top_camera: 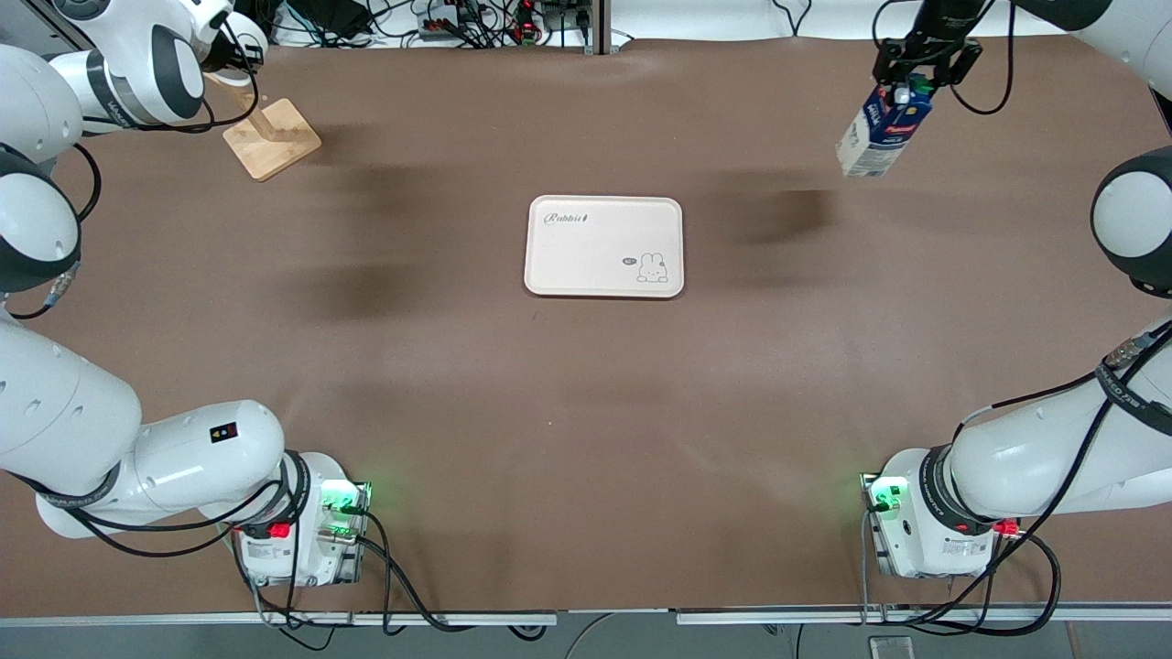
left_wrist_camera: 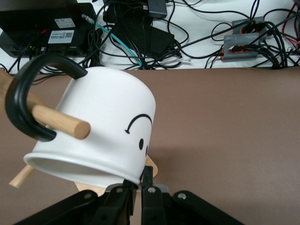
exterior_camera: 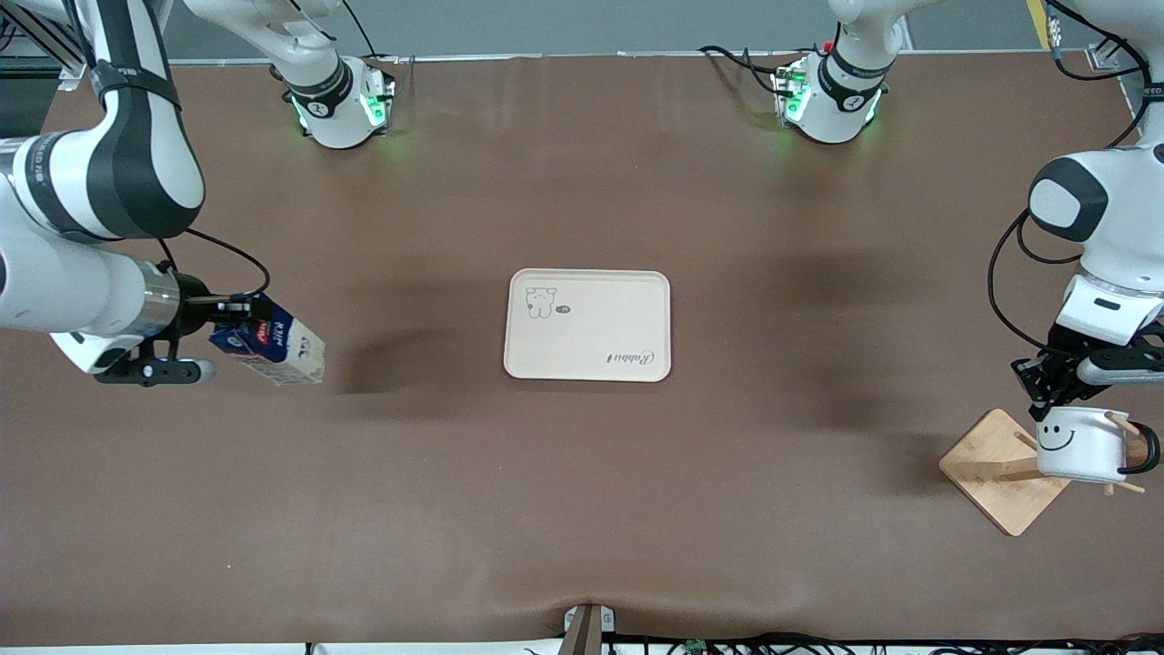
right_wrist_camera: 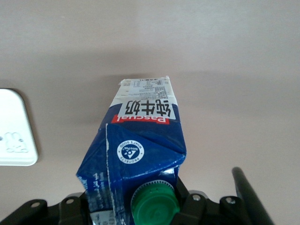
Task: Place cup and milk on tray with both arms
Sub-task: 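Grasp the milk carton with the right gripper while the left gripper grasps the mug, then lift the mug with the left gripper while the right gripper lifts the carton, then carry the carton and mug toward the tray with both grippers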
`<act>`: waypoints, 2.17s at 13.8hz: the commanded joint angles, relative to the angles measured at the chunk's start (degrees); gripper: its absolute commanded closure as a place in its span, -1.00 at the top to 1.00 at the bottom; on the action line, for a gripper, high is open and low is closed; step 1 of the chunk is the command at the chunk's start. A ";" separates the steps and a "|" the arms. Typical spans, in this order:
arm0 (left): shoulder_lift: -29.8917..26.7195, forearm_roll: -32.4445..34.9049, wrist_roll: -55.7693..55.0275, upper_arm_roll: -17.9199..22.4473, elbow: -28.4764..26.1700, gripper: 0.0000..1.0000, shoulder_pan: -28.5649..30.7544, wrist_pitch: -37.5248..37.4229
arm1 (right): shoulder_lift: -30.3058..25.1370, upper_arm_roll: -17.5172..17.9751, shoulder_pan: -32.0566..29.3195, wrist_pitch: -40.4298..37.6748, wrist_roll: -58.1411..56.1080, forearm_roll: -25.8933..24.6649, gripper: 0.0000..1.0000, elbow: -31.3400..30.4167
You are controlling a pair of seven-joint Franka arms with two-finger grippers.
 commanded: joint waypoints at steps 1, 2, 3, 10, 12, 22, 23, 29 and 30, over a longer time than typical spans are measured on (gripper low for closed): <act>-3.05 -0.29 0.37 -1.02 -0.80 -1.00 0.04 -0.49 | 0.86 -0.16 0.52 -0.46 0.84 3.49 -0.64 0.87; -3.76 -0.29 0.28 -1.11 -1.06 -1.00 0.04 -1.19 | 1.04 -0.16 1.22 -0.20 0.84 3.77 -0.63 0.87; -4.37 -0.38 0.10 -1.98 -1.33 -1.00 0.13 -2.15 | 1.22 -0.25 2.01 -0.11 0.84 3.68 -0.62 0.87; -10.17 -0.46 -4.62 -6.02 -4.15 -1.00 0.13 -8.64 | 2.10 -0.25 5.88 1.21 7.43 3.59 -0.56 0.96; -11.41 -0.46 -9.71 -9.00 -3.88 -1.00 0.13 -12.42 | 2.19 -0.25 6.76 1.21 8.31 3.59 -0.57 0.96; -7.46 -0.46 -48.12 -29.48 6.05 -1.00 -0.48 -32.74 | 2.62 -0.16 14.66 1.30 18.58 5.17 -0.56 1.14; -6.59 -0.46 -50.85 -31.50 6.57 -1.00 -0.48 -33.62 | 2.97 -0.16 15.81 1.56 20.25 6.57 -0.56 1.57; 4.21 -0.90 -76.75 -38.02 14.30 -1.00 -9.51 -39.78 | 5.69 -0.25 23.10 8.06 28.52 7.90 -0.54 2.02; 6.32 -0.64 -80.80 -38.02 15.27 -1.00 -11.54 -39.78 | 6.48 -0.25 24.24 8.50 29.92 7.55 -0.53 2.02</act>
